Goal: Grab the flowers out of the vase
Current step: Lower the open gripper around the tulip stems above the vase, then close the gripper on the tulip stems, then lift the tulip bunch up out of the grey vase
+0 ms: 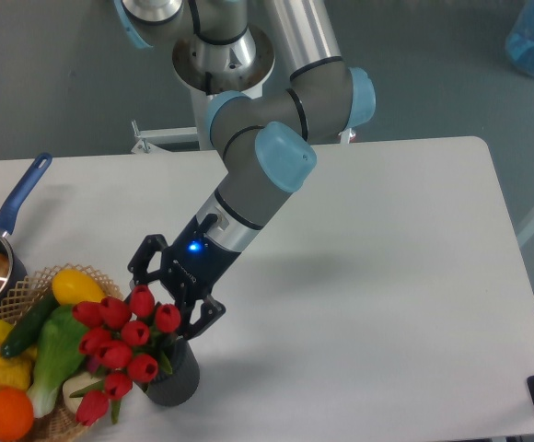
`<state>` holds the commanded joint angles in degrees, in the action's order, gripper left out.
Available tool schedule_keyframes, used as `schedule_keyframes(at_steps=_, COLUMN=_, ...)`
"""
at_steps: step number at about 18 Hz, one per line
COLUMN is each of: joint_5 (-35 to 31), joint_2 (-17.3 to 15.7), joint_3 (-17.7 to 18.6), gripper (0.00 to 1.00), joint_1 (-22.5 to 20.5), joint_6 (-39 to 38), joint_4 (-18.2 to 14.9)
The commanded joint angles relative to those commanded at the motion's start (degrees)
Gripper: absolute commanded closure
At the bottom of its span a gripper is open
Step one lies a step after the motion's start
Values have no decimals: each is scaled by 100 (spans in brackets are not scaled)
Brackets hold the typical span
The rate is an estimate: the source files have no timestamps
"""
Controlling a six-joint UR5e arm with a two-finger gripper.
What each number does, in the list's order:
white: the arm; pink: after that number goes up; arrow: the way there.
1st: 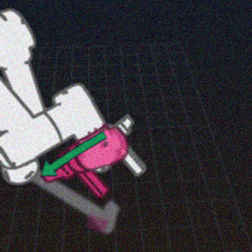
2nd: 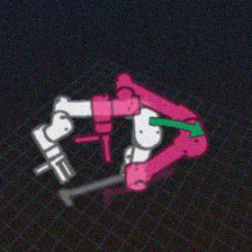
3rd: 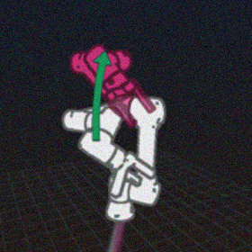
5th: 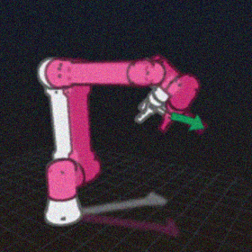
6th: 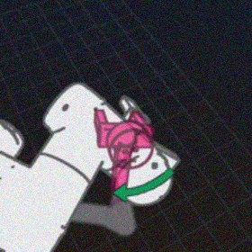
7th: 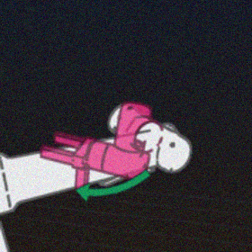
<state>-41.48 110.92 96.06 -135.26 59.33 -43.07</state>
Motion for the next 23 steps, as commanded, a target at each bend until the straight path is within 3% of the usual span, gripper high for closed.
schedule_keyframes(at_steps=4, joint_5=0, joint_2=-9, joint_3=0, gripper=99, joint_1=-26, joint_6=9, joint_4=0)
schedule_keyframes(at_steps=23, joint_5=606, joint_2=-272, joint_3=-70, gripper=100, joint_1=-474, joint_6=-88, joint_4=0)
